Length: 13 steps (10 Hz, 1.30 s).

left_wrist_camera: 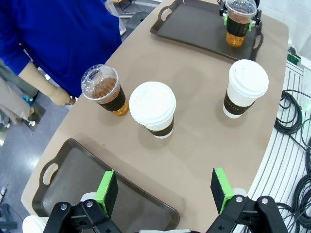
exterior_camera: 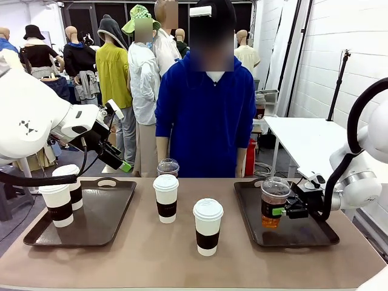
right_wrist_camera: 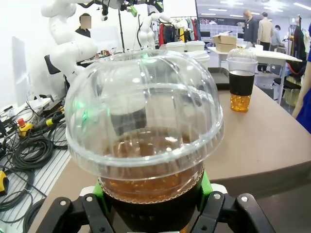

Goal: Distribute the coffee onto the tray.
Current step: Pick up one iced Americano and place it on the right Handle tray.

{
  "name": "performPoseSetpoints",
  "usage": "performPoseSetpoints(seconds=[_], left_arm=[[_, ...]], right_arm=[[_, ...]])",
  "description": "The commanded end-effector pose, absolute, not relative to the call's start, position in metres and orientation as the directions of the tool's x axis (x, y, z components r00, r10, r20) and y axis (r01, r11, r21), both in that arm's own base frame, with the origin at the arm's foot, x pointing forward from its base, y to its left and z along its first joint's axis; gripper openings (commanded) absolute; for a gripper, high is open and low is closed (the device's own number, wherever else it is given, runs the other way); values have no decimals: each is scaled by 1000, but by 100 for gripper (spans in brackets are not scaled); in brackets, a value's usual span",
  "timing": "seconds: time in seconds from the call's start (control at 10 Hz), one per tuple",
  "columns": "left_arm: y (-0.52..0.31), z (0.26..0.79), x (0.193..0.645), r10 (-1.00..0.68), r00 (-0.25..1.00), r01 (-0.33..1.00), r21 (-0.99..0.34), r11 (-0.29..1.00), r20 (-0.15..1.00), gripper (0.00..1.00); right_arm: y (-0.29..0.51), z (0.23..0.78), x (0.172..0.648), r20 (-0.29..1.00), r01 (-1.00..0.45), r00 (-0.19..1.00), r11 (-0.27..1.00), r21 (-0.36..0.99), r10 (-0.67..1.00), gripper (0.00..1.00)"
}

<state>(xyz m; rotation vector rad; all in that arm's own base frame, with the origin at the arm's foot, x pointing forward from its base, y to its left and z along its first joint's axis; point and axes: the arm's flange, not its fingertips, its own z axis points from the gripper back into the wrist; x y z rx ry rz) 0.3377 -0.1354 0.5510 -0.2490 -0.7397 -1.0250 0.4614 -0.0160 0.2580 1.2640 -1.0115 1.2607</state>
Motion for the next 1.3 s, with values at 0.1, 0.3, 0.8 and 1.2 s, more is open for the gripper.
performPoseSetpoints(seconds=[0.1, 0.3, 0.8, 1.2], left_arm=[[-134, 551, 337, -683, 305, 849, 136, 510, 664, 100], [-134, 551, 337, -683, 305, 849, 136, 510, 664, 100], [-134, 551, 337, -683, 305, 849, 136, 510, 664, 100], [-134, 551, 337, -683, 305, 849, 136, 510, 664, 100]], right_arm=[[-20, 249, 468, 993, -992, 59, -104, 70, 107, 77], [-19, 243, 472, 992, -994, 51, -94, 63, 117, 77], [-20, 234, 472, 985, -991, 87, -88, 101, 149, 94], [-20, 238, 472, 979, -988, 109, -90, 126, 173, 100]])
